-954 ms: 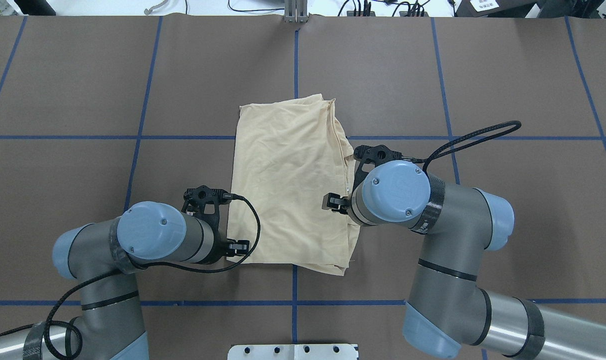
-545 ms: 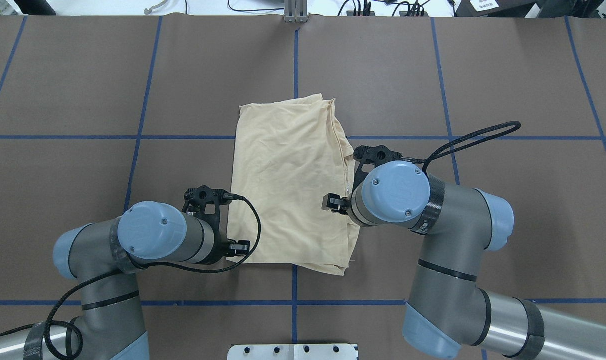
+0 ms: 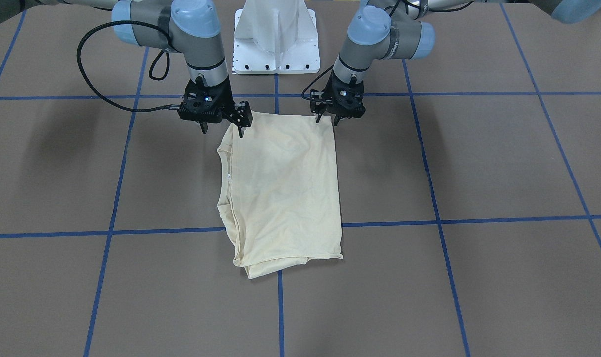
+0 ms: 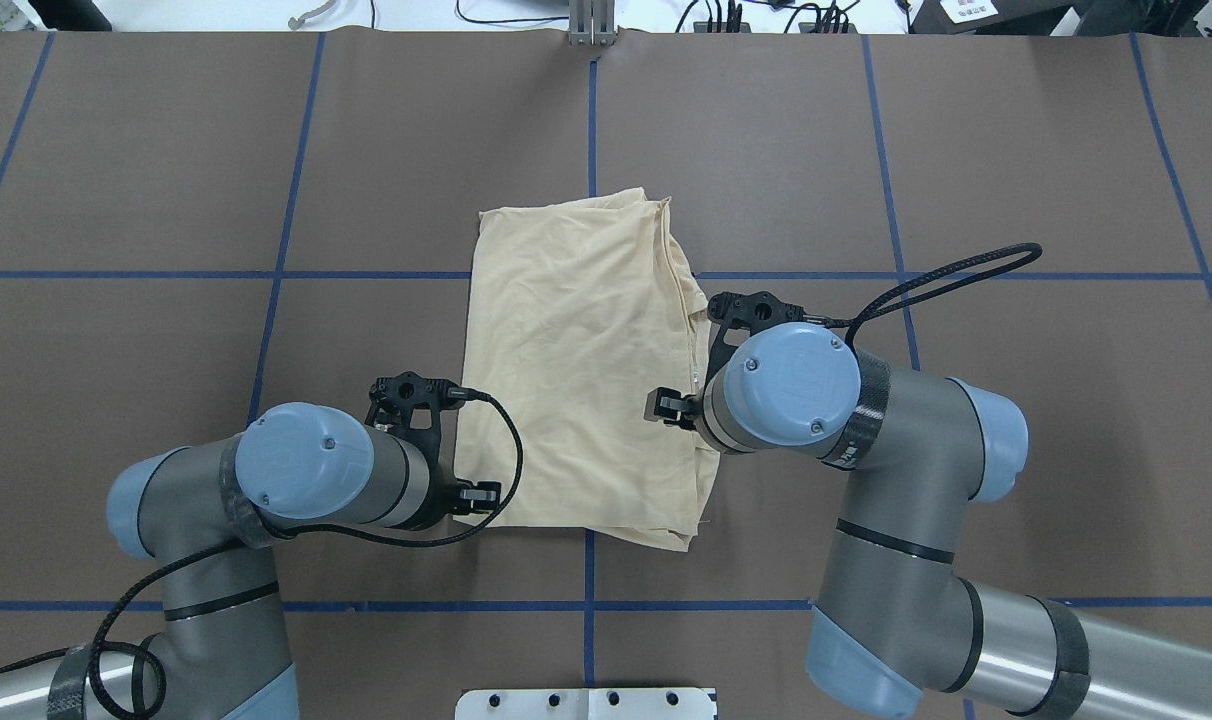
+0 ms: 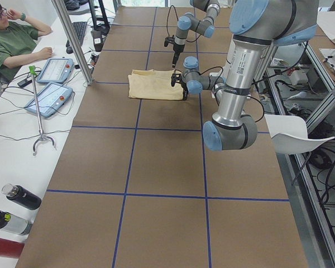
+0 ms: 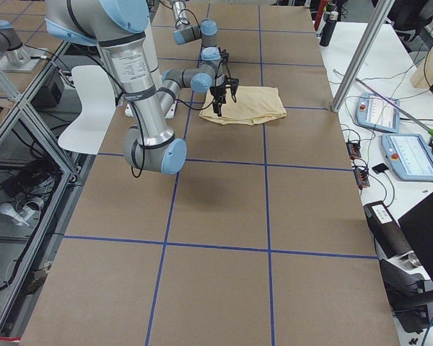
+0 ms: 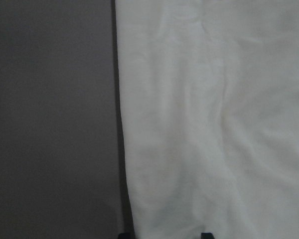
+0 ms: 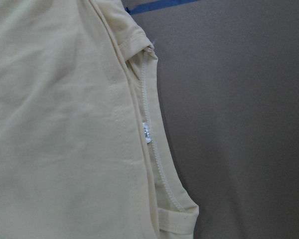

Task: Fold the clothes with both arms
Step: 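Grasp the shirt's nearer edge with both grippers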

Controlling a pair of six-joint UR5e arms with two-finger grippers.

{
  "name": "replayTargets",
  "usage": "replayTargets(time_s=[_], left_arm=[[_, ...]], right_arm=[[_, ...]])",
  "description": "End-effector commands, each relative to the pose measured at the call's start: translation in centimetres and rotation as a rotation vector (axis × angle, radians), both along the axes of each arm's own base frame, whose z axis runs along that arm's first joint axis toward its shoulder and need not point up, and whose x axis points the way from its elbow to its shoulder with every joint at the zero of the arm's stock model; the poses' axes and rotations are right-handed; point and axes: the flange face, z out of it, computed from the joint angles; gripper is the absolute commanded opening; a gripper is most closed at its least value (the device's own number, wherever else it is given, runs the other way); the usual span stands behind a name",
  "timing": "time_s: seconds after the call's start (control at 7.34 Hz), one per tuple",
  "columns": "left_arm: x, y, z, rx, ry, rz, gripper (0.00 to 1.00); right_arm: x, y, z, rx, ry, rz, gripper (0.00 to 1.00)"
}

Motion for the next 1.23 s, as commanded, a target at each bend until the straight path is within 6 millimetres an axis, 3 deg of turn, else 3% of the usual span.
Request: replayTargets(time_s=[0.0, 0.27, 0.82, 1.09], left_arm=[[-0.05, -0.03, 0.12, 0.0, -0.001, -0.001, 0.54], [0.02, 0.05, 0.05, -0.001, -0.001, -0.001, 0.47], [0.74, 0.89, 0.0, -0.002, 0.001, 0.015, 0.46], [0.81, 0.97, -0.09, -0.024, 0.004, 0.002, 0.24]], right_arm=[[0.06, 0.03, 0.15, -0.001, 0.002, 0.0, 1.0], [0.06, 0.03, 0.15, 0.0, 0.002, -0.001, 1.0], [-0.04, 0.1, 0.21, -0.001, 0.003, -0.004, 1.0], [-0.13, 0.27, 0.3, -0.002, 0.004, -0.007, 1.0]])
